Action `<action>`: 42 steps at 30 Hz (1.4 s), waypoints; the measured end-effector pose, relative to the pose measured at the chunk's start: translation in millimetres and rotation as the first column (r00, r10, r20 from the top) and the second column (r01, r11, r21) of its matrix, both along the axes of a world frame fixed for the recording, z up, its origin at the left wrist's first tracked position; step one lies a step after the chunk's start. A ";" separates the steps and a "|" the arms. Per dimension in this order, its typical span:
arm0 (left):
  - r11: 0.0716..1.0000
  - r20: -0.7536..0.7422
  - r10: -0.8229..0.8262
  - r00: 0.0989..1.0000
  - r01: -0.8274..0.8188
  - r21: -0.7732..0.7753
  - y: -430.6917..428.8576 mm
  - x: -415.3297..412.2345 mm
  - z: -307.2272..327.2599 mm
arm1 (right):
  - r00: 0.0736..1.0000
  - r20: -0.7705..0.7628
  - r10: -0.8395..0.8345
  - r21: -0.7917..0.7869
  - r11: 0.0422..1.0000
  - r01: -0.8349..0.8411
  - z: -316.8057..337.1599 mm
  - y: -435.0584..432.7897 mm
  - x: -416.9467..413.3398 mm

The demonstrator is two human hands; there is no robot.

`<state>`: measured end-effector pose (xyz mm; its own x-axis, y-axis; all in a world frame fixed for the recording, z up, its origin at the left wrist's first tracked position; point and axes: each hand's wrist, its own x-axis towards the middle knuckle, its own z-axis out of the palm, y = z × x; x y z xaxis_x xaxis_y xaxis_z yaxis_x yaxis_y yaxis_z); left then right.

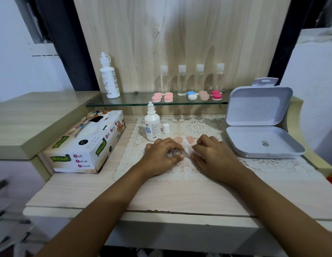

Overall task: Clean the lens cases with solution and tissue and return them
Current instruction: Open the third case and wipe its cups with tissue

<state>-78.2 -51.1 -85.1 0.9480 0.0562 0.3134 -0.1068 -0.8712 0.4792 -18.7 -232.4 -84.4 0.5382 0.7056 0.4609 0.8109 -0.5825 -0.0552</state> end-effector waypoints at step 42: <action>0.997 0.003 0.012 1.000 -0.012 0.073 -0.4 -1.2 -0.5 | 0.985 -0.171 0.010 0.013 1.000 -0.007 3.4 -1.9 -1.6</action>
<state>-79.5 -51.5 -85.6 0.9464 0.0441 0.3199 -0.0978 -0.9049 0.4142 -20.3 -234.3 -81.0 0.6039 0.7054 0.3710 0.7938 -0.5741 -0.2005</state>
